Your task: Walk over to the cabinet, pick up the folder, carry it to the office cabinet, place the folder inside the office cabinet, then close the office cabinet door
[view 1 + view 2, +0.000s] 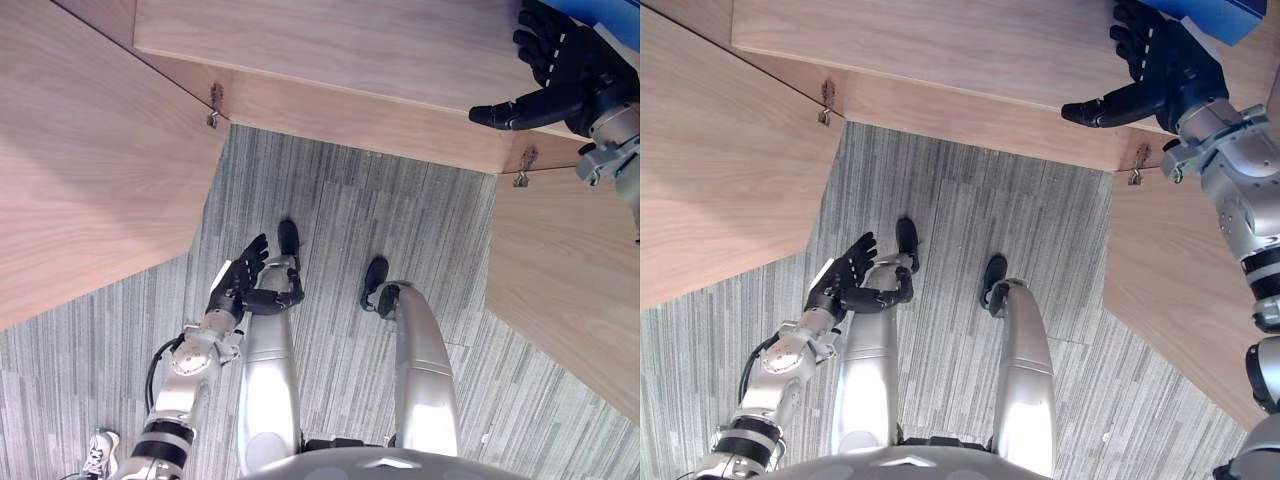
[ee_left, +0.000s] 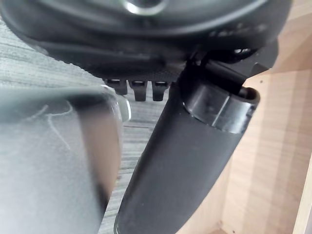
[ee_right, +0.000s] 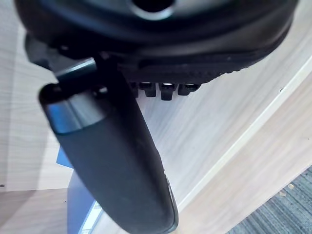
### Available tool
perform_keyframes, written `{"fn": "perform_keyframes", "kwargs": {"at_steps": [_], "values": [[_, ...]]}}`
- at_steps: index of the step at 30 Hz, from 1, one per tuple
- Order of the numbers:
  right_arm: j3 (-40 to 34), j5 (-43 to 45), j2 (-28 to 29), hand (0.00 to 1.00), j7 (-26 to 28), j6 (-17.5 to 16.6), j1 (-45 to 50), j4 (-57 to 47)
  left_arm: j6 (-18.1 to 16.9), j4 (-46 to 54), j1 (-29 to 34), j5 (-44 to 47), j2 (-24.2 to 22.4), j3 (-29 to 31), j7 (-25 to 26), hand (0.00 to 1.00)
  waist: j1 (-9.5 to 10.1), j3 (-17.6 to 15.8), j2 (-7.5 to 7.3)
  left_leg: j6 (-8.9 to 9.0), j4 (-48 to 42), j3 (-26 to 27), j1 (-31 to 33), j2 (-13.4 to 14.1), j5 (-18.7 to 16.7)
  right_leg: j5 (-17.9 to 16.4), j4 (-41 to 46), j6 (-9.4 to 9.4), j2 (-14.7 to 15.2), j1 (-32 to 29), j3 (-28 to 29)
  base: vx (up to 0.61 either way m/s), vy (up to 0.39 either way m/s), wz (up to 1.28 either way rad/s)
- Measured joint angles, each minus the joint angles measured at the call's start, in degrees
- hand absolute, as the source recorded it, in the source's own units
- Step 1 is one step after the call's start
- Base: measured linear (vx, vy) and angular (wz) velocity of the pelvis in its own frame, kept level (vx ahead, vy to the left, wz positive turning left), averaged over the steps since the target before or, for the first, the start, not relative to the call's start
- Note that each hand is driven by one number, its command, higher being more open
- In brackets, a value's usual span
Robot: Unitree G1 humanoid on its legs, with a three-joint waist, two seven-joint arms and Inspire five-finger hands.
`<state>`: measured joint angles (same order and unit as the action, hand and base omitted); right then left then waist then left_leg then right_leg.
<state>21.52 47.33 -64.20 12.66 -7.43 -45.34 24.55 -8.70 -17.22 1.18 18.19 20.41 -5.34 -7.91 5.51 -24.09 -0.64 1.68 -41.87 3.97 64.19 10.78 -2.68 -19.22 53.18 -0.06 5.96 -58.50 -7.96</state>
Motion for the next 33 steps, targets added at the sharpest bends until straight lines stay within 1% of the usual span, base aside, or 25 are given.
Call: {"fn": "perform_keyframes", "kwargs": {"at_steps": [4,6,10,12,15,20,24,27,31,33], "values": [[-1.89,0.35,0.43,1.00,0.87,0.20,4.54,-3.24,-0.07,0.01,0.04,-0.69,-0.35,0.05,-0.12,1.00,0.32,0.00,0.00,0.00,0.84,0.17,-1.53,-0.03,-0.01,0.00,-0.89,0.00,-0.02,1.51,-0.07,0.03,0.037,0.01],[-4.80,2.41,2.76,1.00,1.18,0.27,7.83,-5.88,-0.36,0.03,0.08,-0.73,-0.82,0.12,-0.08,1.00,0.24,0.01,-0.01,0.00,1.19,0.27,-1.75,-0.05,-0.01,0.01,-1.22,0.02,-0.03,1.72,-0.07,0.03,0.036,0.00],[-10.67,7.40,9.69,1.00,1.58,0.90,11.96,-9.24,-0.76,0.03,0.06,-0.89,-2.64,0.79,0.19,1.00,0.04,0.00,-0.01,0.00,1.55,0.35,-1.80,-0.08,0.00,0.04,-1.56,0.08,-0.04,1.71,-0.05,0.03,0.038,0.00],[-14.14,9.82,15.58,1.00,2.54,1.39,13.62,-13.00,-0.77,0.10,0.03,-1.01,-4.36,1.97,0.38,1.00,-0.02,-0.01,-0.02,0.00,1.68,0.36,-1.83,-0.08,0.01,0.04,-1.69,0.08,-0.07,1.70,-0.05,0.03,0.032,0.00],[-17.73,14.63,21.83,1.00,3.02,1.34,14.30,-17.83,-0.79,0.27,-0.19,-1.54,-5.60,2.62,0.81,1.00,0.02,-0.06,-0.07,0.00,1.70,0.33,-1.98,-0.08,0.01,0.04,-1.69,0.08,-0.05,1.78,0.02,0.03,0.037,0.00],[-22.90,18.00,26.96,1.00,2.74,-1.35,15.10,-23.42,-0.78,0.80,-0.20,-1.97,-7.37,4.88,1.88,1.00,0.13,-0.20,-0.23,0.00,2.01,0.37,-3.17,-0.20,0.00,0.13,-1.99,0.23,0.03,2.94,0.15,0.01,0.044,0.00],[-25.88,17.94,29.97,1.00,1.73,-3.93,16.82,-28.27,-0.78,2.21,-0.35,-1.97,-8.15,6.36,2.41,1.00,0.07,-0.28,-0.34,-0.11,2.23,0.80,-3.21,-0.14,-0.10,0.36,-2.60,0.34,0.05,2.94,0.32,0.01,0.045,-0.04],[-26.25,17.58,31.47,1.00,0.74,-4.50,18.12,-30.68,-0.78,2.44,-0.53,-2.02,-9.03,7.02,2.70,1.00,0.06,-0.49,-0.40,-0.25,2.04,1.13,-3.22,-0.09,-0.45,0.46,-2.85,0.50,0.09,2.95,0.66,0.04,0.041,-0.05],[-26.32,12.56,33.20,1.00,-1.43,-4.63,18.90,-33.11,-0.71,3.09,-0.65,-3.10,-10.19,7.31,3.22,1.00,0.22,-0.96,-0.39,-0.31,1.12,1.34,-3.24,0.19,-1.46,0.47,-3.12,0.59,0.08,3.30,0.67,0.05,0.057,-0.06],[-26.31,5.40,33.23,1.00,-3.47,-4.63,19.35,-34.69,-0.68,3.26,-1.23,-3.17,-10.74,7.88,3.80,1.00,0.24,-1.08,-0.34,-0.45,0.71,1.49,-3.23,0.25,-1.86,0.45,-3.21,0.66,0.08,3.42,0.79,0.04,0.053,-0.05]]}}
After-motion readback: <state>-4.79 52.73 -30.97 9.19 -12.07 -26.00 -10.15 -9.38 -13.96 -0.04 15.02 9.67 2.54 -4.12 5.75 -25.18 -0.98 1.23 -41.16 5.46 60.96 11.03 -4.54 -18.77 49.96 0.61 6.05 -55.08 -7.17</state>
